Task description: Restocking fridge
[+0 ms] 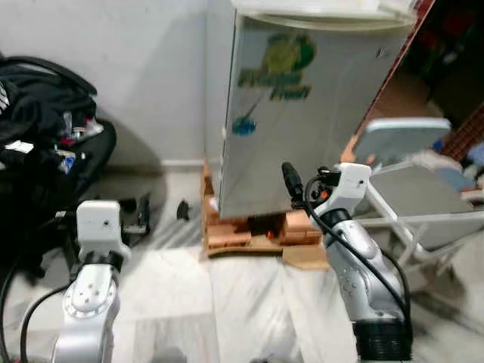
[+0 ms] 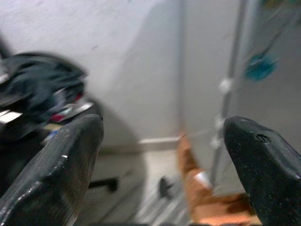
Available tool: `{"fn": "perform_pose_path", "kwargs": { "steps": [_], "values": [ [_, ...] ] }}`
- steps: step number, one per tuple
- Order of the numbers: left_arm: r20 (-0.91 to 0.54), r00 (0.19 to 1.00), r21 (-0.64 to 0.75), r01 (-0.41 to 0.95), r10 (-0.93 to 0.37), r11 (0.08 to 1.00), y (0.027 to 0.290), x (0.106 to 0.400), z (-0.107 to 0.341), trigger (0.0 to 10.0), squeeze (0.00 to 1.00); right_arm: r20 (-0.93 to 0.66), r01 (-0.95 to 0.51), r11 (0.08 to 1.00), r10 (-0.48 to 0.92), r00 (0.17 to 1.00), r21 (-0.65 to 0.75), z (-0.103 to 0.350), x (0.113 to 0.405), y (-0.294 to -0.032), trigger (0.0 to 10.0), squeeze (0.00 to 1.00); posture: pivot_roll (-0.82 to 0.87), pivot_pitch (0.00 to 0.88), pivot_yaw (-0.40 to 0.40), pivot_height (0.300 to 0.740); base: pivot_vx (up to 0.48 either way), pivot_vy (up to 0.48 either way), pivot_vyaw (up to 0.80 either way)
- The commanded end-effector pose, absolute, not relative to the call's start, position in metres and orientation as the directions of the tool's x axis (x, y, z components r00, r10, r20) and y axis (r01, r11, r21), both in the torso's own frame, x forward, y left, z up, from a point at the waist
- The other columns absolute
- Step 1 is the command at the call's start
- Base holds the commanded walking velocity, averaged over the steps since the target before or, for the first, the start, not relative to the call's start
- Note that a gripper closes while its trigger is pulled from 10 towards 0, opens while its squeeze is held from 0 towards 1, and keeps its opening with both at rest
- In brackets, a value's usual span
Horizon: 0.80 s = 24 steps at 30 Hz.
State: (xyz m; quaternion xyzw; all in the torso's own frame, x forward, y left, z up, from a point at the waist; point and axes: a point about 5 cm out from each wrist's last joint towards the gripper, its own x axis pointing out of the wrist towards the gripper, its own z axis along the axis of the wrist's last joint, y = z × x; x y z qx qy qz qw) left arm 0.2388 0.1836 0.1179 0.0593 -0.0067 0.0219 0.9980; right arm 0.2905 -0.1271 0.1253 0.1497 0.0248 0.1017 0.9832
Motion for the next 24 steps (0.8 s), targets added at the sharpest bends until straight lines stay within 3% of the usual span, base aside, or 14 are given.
{"fn": "perform_pose_path", "kwargs": {
  "steps": [1, 9, 15, 24],
  "values": [
    [0.027, 0.999, 0.117, -0.029, 0.026, 0.993, 0.181, 0.240, 0.120, 10.0, 0.00, 0.004, -0.184, 0.940, 0.191, 0.982, 0.288, 0.133, 0.291, -0.129, 10.0, 0.00, 0.15, 0.023, -0.091, 0.740, 0.000, 0.000, 0.00],
    [-0.012, 1.000, 0.117, -0.026, 0.027, 0.993, 0.185, 0.238, 0.113, 10.0, 0.00, -0.063, -0.127, 0.954, 0.149, 0.987, 0.273, 0.125, 0.294, -0.145, 10.0, 0.00, 0.15, 0.005, -0.064, 0.740, 0.000, 0.000, 0.00],
    [0.022, 0.999, 0.129, 0.021, -0.024, 0.991, 0.184, 0.251, 0.122, 10.0, 0.00, -0.048, -0.134, 0.955, 0.151, 0.987, 0.264, 0.127, 0.297, -0.140, 10.0, 0.00, 0.14, 0.020, -0.042, 0.740, 0.000, 0.458, 0.00],
    [0.031, 0.996, 0.084, 0.079, -0.082, 0.993, 0.176, 0.251, 0.124, 10.0, 0.00, -0.043, -0.118, 0.953, 0.135, 0.990, 0.280, 0.128, 0.301, -0.143, 10.0, 0.00, 0.14, 0.017, 0.000, 0.740, 0.167, 0.402, -0.79]
  ]
}}
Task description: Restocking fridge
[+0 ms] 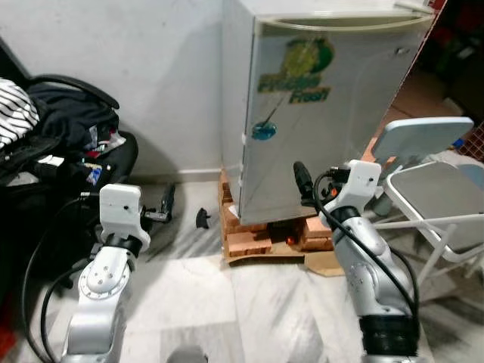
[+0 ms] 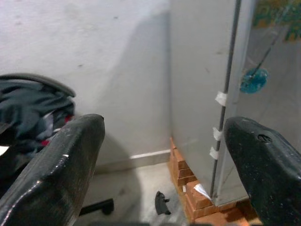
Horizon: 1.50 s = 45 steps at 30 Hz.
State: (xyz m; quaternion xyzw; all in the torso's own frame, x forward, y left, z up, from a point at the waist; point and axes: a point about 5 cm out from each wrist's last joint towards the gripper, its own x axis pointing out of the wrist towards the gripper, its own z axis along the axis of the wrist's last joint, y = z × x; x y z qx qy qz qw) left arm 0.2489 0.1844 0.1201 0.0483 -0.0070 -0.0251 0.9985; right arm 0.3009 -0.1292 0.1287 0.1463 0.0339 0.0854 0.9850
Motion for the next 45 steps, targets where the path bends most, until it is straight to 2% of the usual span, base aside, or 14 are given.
{"fn": "perform_pose_path", "kwargs": {
  "steps": [1, 8, 16, 45],
  "values": [
    [0.026, 0.995, 0.088, 0.088, -0.091, 0.992, 0.175, 0.252, 0.122, 10.0, 0.00, -0.032, -0.104, 0.952, 0.118, 0.993, 0.289, 0.127, 0.301, -0.145, 10.0, 0.00, 0.15, 0.013, 0.019, 0.740, 0.322, 0.356, -0.80],
    [0.025, 0.993, 0.127, 0.115, -0.119, 0.985, 0.174, 0.261, 0.125, 10.0, 0.00, -0.042, -0.052, 0.952, 0.067, 0.997, 0.303, 0.124, 0.299, -0.144, 10.0, 0.00, 0.15, 0.011, 0.036, 0.740, 0.146, 0.102, -0.23],
    [0.035, 0.995, 0.126, 0.087, -0.092, 0.988, 0.176, 0.262, 0.124, 10.0, 0.00, -0.077, -0.074, 0.953, 0.100, 0.992, 0.293, 0.115, 0.296, -0.142, 10.0, 0.00, 0.14, 0.021, -0.022, 0.740, 0.000, 0.000, 0.00],
    [0.035, 0.995, 0.126, 0.087, -0.092, 0.988, 0.176, 0.262, 0.124, 10.0, 0.00, -0.077, -0.074, 0.953, 0.100, 0.992, 0.293, 0.115, 0.296, -0.142, 10.0, 0.00, 0.14, 0.021, -0.022, 0.740, 0.000, 0.000, 0.00]
  ]
}}
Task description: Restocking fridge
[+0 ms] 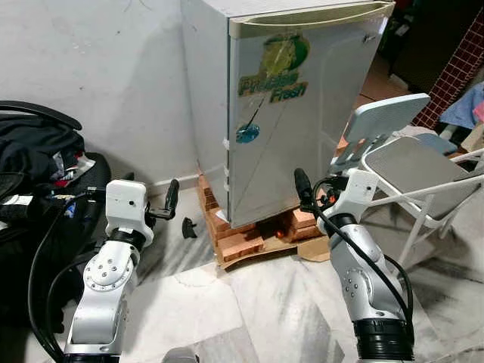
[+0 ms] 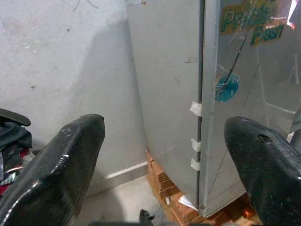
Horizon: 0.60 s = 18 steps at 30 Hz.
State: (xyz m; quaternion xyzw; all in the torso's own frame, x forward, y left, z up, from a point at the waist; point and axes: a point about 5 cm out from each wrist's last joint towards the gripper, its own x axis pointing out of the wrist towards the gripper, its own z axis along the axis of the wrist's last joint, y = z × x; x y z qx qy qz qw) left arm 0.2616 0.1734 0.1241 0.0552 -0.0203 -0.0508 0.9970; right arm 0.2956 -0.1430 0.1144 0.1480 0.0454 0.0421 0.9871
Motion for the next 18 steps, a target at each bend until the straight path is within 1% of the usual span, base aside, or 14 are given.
{"fn": "perform_pose_path", "kwargs": {
  "steps": [1, 18],
  "values": [
    [0.035, 0.995, 0.126, 0.087, -0.092, 0.988, 0.1755, 0.2617, 0.1242, 10.0, 0.00, -0.077, -0.074, 0.953, 0.100, 0.992, 0.293, 0.1147, 0.2956, -0.1425, 10.0, 0.00, 0.14, 0.021, -0.022, 0.740, 0.000, 0.000, 0.00],
    [0.035, 0.995, 0.126, 0.087, -0.092, 0.988, 0.1755, 0.2617, 0.1242, 10.0, 0.00, -0.077, -0.074, 0.953, 0.100, 0.992, 0.293, 0.1147, 0.2956, -0.1425, 10.0, 0.00, 0.14, 0.021, -0.022, 0.740, 0.000, 0.000, 0.00]
  ]
}}
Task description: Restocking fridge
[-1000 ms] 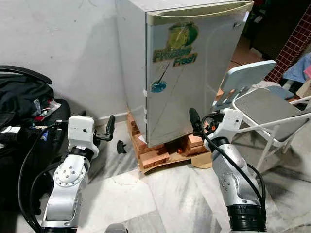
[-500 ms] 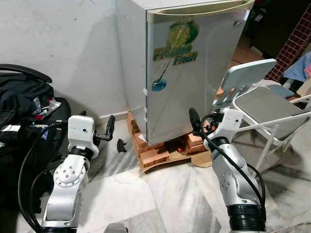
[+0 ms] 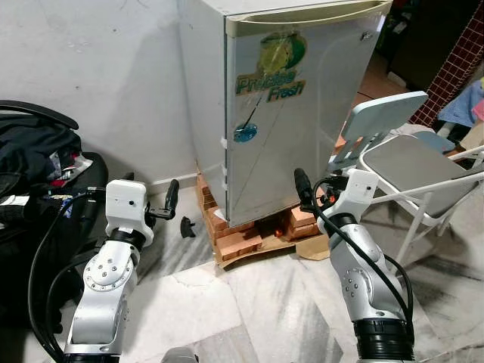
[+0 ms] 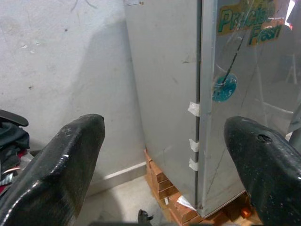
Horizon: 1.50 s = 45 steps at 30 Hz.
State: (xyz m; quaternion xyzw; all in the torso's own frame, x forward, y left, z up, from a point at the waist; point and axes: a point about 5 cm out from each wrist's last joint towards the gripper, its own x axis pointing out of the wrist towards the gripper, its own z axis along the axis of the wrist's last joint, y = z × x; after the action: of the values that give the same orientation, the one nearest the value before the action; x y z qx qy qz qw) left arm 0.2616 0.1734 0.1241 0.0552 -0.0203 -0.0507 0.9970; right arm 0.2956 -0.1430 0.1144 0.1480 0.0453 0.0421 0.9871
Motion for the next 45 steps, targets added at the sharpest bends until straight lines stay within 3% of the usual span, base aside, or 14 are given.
{"fn": "perform_pose_path", "kwargs": {
  "steps": [1, 13, 14, 17, 29, 30, 34, 45],
  "values": [
    [0.035, 0.995, 0.126, 0.087, -0.092, 0.988, 0.176, 0.262, 0.124, 10.0, 0.00, -0.077, -0.074, 0.953, 0.100, 0.992, 0.293, 0.115, 0.296, -0.142, 10.0, 0.00, 0.14, 0.021, -0.022, 0.740, 0.000, 0.000, 0.00],
    [0.035, 0.995, 0.126, 0.087, -0.092, 0.988, 0.176, 0.262, 0.124, 10.0, 0.00, -0.077, -0.074, 0.953, 0.100, 0.992, 0.293, 0.115, 0.296, -0.142, 10.0, 0.00, 0.14, 0.021, -0.022, 0.740, 0.000, 0.000, 0.00],
    [0.033, 0.996, 0.094, 0.084, -0.088, 0.992, 0.170, 0.260, 0.120, 10.0, 0.00, -0.075, -0.113, 0.961, 0.136, 0.988, 0.251, 0.118, 0.302, -0.140, 10.0, 0.00, 0.12, 0.042, -0.065, 0.740, 0.000, 0.000, 0.00],
    [0.026, 0.996, 0.051, 0.084, -0.086, 0.995, 0.161, 0.256, 0.117, 10.0, 0.00, -0.074, -0.176, 0.963, 0.194, 0.978, 0.204, 0.123, 0.308, -0.137, 10.0, 0.00, 0.12, 0.042, -0.066, 0.740, 0.000, 0.000, 0.00],
    [0.020, 0.997, 0.043, 0.071, -0.072, 0.997, 0.162, 0.256, 0.116, 10.0, 0.00, -0.080, -0.163, 0.978, 0.174, 0.981, 0.133, 0.121, 0.311, -0.140, 10.0, 0.00, 0.13, 0.038, -0.069, 0.740, 0.000, 0.000, 0.00],
    [0.021, 0.997, 0.045, 0.072, -0.073, 0.996, 0.162, 0.256, 0.116, 10.0, 0.00, -0.096, -0.185, 0.954, 0.213, 0.972, 0.236, 0.117, 0.309, -0.137, 10.0, 0.00, 0.13, 0.038, -0.069, 0.740, 0.000, 0.394, 0.00],
    [0.018, 0.996, 0.052, 0.082, -0.083, 0.995, 0.163, 0.256, 0.116, 10.0, 0.00, -0.100, -0.122, 0.973, 0.143, 0.985, 0.196, 0.117, 0.309, -0.141, 10.0, 0.00, 0.13, 0.038, -0.065, 0.740, 0.000, 0.480, 0.00],
    [0.019, 0.993, 0.039, 0.115, -0.116, 0.993, 0.160, 0.257, 0.117, 10.0, 0.00, -0.086, -0.181, 0.958, 0.205, 0.975, 0.223, 0.119, 0.309, -0.135, 10.0, 0.00, 0.13, 0.039, -0.062, 0.740, 0.000, 0.465, -0.15]
  ]
}}
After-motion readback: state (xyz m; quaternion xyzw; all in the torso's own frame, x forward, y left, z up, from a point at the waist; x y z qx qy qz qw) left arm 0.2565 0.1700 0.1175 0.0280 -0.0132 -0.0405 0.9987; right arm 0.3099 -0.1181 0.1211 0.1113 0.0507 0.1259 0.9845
